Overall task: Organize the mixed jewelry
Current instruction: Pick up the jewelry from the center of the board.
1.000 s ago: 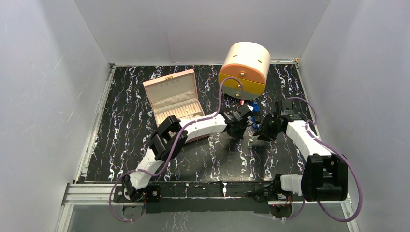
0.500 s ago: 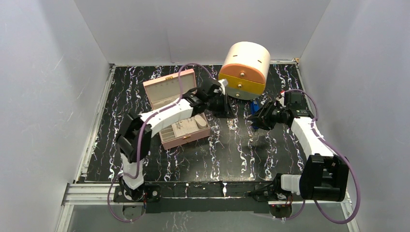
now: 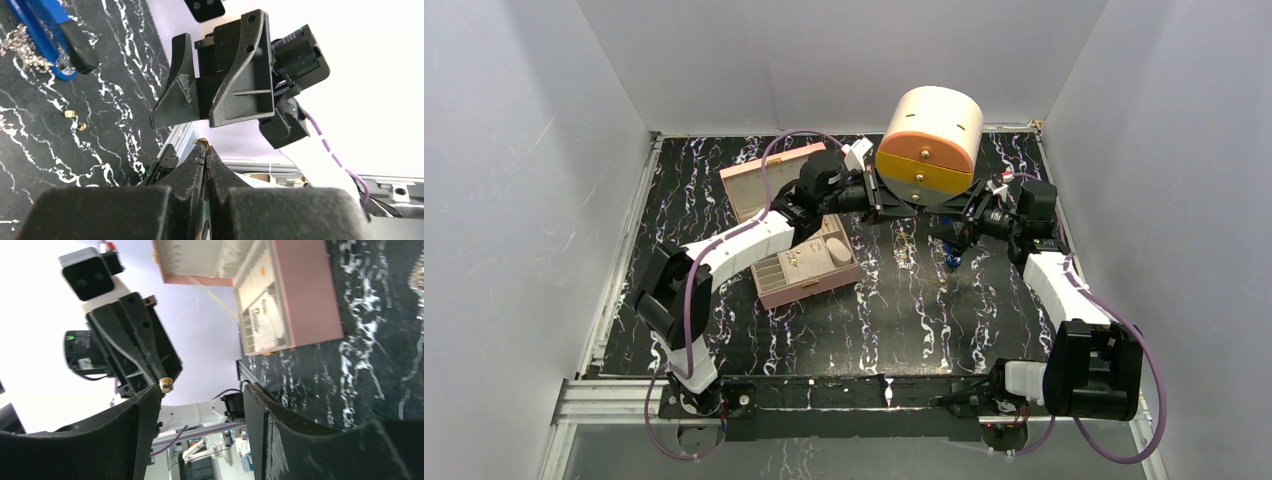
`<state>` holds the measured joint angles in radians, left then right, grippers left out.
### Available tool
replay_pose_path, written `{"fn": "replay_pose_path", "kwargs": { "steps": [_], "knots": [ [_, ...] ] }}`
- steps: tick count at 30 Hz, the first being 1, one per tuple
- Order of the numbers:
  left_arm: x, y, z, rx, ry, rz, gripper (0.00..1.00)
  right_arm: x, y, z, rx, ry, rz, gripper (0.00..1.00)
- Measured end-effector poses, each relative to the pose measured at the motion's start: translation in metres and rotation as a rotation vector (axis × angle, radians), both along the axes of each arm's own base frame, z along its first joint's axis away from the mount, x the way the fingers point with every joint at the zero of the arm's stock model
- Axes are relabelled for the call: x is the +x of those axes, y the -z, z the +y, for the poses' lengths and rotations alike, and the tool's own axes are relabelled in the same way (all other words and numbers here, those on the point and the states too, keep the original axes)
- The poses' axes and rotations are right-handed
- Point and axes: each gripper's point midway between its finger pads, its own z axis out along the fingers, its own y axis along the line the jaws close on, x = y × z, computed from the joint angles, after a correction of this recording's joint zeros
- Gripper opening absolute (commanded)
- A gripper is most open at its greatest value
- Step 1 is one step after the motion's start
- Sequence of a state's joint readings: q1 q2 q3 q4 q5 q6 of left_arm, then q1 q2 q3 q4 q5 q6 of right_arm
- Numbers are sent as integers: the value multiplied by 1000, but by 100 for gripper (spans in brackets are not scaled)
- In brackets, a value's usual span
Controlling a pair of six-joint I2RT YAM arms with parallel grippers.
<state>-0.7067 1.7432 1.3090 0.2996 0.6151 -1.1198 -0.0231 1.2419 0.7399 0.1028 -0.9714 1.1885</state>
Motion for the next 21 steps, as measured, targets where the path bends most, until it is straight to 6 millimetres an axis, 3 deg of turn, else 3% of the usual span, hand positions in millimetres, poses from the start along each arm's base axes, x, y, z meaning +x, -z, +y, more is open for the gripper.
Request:
{"fn": "replay_pose_path", "kwargs": {
  "steps": [7,14,21],
  "knots": [
    [5,-26,6,-113,19,-52,0,2,-39,5,87,9,-65,70],
    [-4,-46,9,-165,49,-102,0,-7,-49,20,98,-42,-111,67],
    [-9,-45,12,-162,72,-117,0,-9,-67,30,101,-79,-184,62]
  ]
}}
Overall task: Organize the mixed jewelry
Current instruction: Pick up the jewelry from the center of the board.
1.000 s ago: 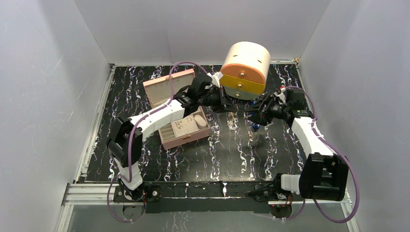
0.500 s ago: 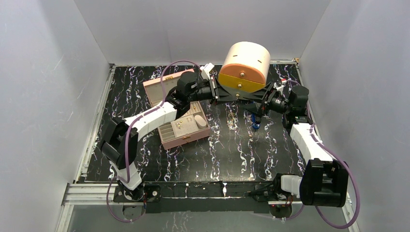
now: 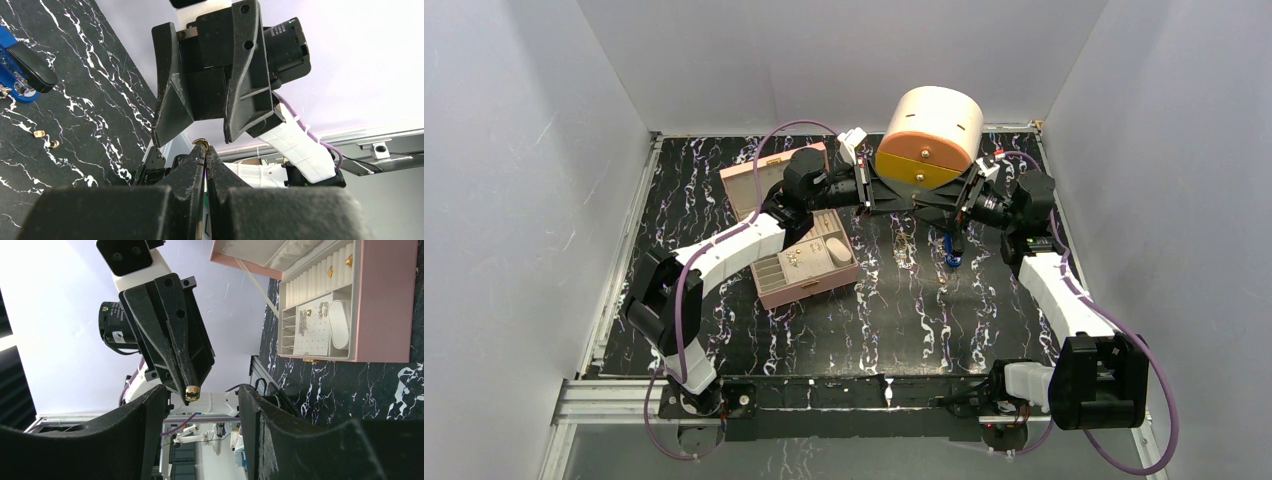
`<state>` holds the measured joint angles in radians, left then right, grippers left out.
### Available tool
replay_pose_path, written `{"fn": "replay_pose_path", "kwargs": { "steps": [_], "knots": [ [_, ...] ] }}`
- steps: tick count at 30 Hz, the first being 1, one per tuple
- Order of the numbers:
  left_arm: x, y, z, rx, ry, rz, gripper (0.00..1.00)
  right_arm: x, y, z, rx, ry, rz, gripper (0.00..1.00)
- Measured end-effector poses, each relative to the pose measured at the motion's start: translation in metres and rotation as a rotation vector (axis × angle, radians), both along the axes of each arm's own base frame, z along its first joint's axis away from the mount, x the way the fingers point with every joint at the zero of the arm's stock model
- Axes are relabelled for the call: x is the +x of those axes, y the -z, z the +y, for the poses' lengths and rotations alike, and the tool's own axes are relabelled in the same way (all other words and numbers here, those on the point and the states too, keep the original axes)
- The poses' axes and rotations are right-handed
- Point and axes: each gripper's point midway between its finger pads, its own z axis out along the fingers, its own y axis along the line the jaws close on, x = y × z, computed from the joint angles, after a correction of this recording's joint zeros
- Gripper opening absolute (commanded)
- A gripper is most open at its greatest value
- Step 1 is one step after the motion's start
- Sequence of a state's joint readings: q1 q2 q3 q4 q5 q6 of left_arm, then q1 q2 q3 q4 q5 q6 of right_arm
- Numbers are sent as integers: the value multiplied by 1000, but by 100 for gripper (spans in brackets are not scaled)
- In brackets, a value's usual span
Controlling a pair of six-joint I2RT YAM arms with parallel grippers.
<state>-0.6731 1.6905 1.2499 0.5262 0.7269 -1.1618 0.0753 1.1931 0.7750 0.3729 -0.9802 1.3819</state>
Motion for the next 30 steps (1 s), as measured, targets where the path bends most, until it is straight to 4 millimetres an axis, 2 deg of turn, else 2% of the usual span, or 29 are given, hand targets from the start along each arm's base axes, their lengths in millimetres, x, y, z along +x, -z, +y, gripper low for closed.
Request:
{"fn": "replay_pose_path", "kwargs": {
  "steps": [17,21,30],
  "knots": [
    [-5,8,2,10,26,-1,0,-3,-4,7,5,-13,-21,30],
    [-6,8,3,7,28,-3,0,-3,-7,8,15,-16,-19,29],
    [-6,6,2,1,32,-9,0,-5,-11,10,29,-24,-21,36]
  ]
}}
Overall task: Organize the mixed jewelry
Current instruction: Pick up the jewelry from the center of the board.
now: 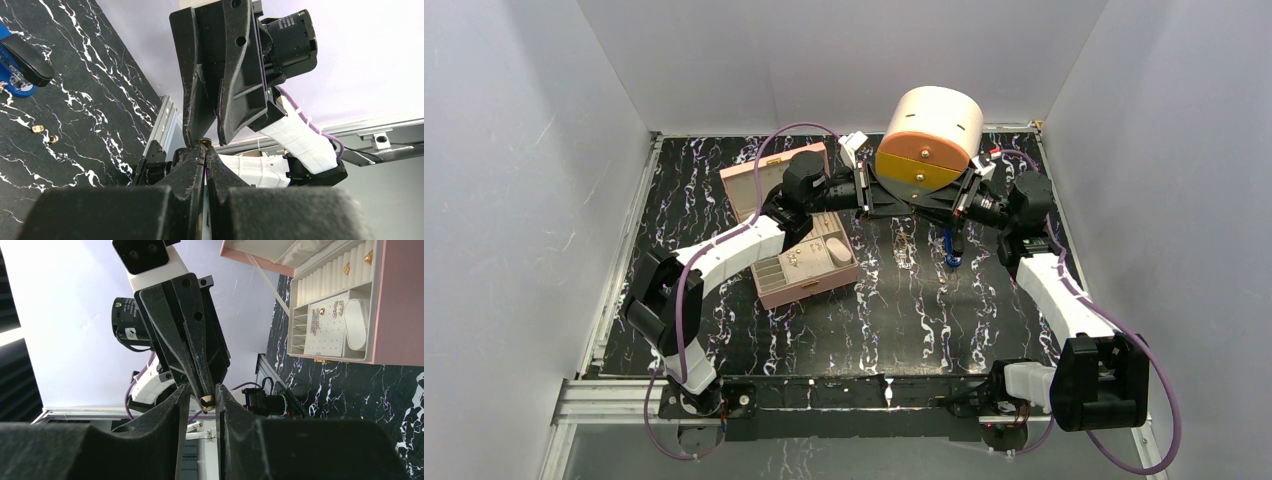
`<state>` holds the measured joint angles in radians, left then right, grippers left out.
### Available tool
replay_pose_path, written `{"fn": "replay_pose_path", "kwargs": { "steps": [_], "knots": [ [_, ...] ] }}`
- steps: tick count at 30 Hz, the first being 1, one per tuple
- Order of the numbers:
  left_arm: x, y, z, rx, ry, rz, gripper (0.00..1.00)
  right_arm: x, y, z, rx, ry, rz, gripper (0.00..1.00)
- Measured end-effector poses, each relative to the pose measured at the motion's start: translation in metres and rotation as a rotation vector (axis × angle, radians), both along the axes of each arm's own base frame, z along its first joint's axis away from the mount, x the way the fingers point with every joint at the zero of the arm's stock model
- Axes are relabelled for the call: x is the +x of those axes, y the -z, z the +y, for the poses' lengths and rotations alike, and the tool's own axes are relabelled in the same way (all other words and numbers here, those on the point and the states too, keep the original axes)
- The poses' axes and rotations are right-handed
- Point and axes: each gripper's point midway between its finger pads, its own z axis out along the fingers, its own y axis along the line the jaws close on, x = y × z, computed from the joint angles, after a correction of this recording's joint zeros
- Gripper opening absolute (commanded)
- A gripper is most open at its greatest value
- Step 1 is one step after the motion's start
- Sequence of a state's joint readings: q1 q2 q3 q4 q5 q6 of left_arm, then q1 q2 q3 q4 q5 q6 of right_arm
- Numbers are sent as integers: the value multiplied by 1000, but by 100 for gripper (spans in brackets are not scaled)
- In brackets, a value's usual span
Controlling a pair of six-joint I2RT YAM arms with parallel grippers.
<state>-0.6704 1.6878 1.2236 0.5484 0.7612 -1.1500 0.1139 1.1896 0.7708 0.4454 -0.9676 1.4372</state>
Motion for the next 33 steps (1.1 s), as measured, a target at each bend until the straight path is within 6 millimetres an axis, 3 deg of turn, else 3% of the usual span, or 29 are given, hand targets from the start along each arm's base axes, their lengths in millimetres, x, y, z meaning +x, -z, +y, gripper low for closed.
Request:
{"fn": "replay_pose_path", "kwargs": {
  "steps": [12,24,33],
  "knots": [
    [1,-10,2,-37,1,38,0,-4,-1,1,-12,12,-44,37],
    [2,-11,2,-38,-3,53,0,-1,-6,1,-3,31,-67,22],
    [3,-13,3,-48,-6,57,0,0,-8,1,7,34,-58,16]
  ]
}}
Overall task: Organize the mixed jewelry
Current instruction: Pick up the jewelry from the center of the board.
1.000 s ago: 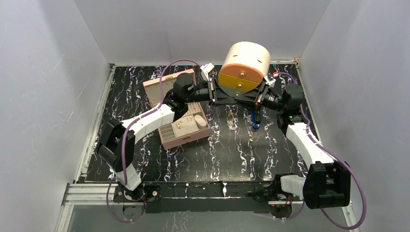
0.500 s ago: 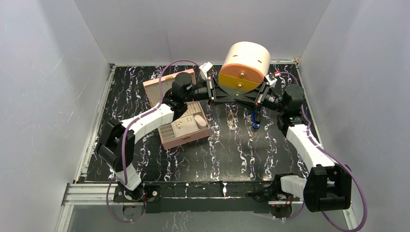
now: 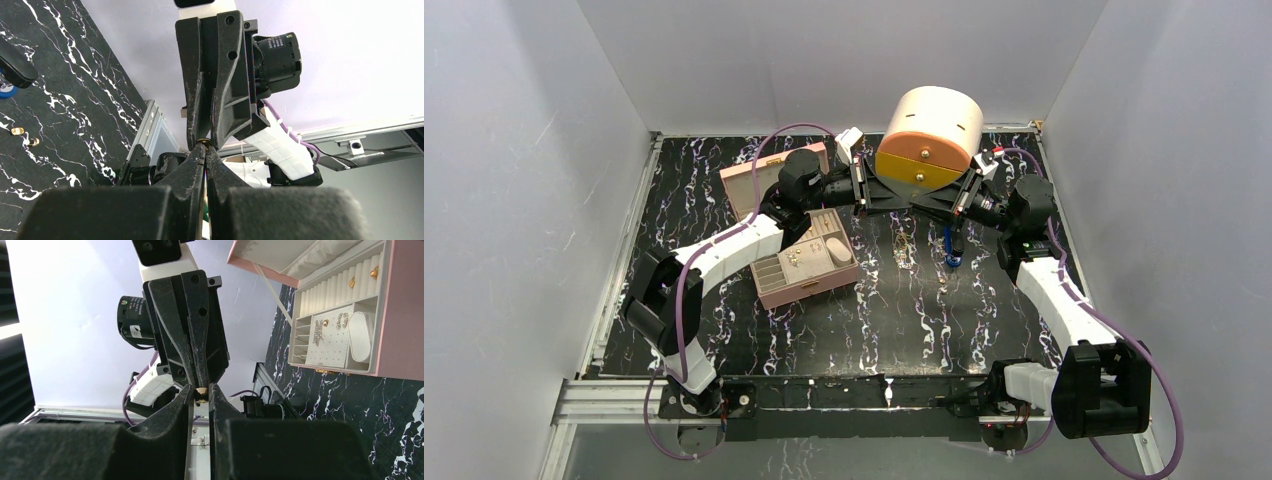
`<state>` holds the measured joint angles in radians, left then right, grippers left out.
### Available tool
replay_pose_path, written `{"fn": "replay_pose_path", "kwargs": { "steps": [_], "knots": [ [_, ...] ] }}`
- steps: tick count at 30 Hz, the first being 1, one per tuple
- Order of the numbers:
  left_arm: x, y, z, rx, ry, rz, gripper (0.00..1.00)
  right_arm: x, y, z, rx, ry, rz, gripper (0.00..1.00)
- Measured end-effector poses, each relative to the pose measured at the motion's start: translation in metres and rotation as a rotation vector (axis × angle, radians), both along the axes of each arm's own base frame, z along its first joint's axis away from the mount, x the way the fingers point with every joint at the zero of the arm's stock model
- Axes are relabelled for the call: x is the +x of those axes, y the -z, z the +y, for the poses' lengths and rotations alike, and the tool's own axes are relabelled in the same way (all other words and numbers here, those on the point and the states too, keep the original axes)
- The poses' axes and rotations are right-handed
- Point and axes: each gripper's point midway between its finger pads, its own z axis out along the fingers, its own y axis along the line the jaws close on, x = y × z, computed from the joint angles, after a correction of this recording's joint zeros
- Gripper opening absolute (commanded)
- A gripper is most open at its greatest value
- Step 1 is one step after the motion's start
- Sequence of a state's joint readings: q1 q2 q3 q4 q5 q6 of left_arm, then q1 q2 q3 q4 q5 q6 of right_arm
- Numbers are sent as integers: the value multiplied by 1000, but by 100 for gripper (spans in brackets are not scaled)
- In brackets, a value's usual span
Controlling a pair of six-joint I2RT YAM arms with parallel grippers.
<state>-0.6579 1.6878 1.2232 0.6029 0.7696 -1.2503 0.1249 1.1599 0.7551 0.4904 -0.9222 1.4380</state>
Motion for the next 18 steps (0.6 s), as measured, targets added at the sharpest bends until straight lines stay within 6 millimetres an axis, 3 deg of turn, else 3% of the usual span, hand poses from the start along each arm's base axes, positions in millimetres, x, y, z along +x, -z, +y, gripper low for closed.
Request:
{"fn": "replay_pose_path", "kwargs": {
  "steps": [3,8,18],
  "knots": [
    [0,0,0,-2,-1,2,1,0,0,0,1,0,2,15],
    [3,0,2,0,-11,4,12,1,0,0,0,6,4,15],
    [21,22,21,69,-100,20,43,8,23,-3,-60,51,72,16]
  ]
}}
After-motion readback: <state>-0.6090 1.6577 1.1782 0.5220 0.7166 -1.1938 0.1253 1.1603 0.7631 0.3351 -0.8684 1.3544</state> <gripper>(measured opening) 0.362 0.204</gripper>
